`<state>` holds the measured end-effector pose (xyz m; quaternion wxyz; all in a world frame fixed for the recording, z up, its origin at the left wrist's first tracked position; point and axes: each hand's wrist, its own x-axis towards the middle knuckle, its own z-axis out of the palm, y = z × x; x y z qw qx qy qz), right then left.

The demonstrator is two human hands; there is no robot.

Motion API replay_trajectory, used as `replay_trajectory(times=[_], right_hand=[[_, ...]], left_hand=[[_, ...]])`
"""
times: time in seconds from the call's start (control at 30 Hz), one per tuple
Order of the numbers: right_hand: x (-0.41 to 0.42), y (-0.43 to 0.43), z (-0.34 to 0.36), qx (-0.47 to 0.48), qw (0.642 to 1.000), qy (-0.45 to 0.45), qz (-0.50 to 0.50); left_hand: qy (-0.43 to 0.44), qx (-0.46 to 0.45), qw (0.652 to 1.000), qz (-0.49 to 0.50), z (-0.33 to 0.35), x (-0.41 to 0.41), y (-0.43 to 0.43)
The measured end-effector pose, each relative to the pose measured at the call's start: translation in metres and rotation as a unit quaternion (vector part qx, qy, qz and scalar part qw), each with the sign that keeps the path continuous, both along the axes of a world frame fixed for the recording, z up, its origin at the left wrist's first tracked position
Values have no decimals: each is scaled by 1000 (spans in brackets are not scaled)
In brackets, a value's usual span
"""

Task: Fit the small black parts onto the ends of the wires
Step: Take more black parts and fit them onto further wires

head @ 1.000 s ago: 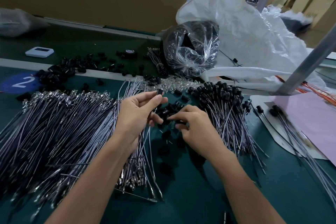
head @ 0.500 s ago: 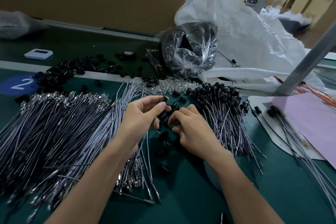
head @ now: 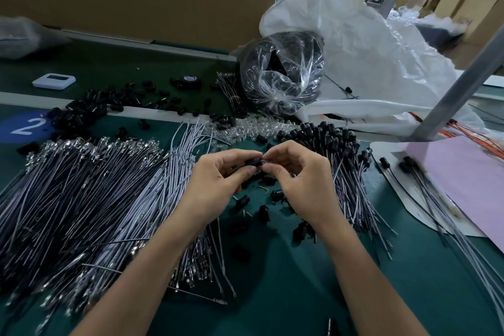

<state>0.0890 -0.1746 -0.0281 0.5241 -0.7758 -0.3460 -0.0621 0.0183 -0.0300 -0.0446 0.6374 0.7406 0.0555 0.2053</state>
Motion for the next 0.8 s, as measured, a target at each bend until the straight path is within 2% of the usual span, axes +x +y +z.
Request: replay_trajectory(times=[0.23,0.57,0.8], right_hand=[[3,-3,-1,-31,999,-10,5],[10,-16,0,-35,994,69,78],[12,-20,-1,-64,988,89,111]], left_hand=[[8,23,1000,4,-3,0,0],[6,81,994,-67,-2,-5,5],[36,127,986,-101,-5,-5,7]])
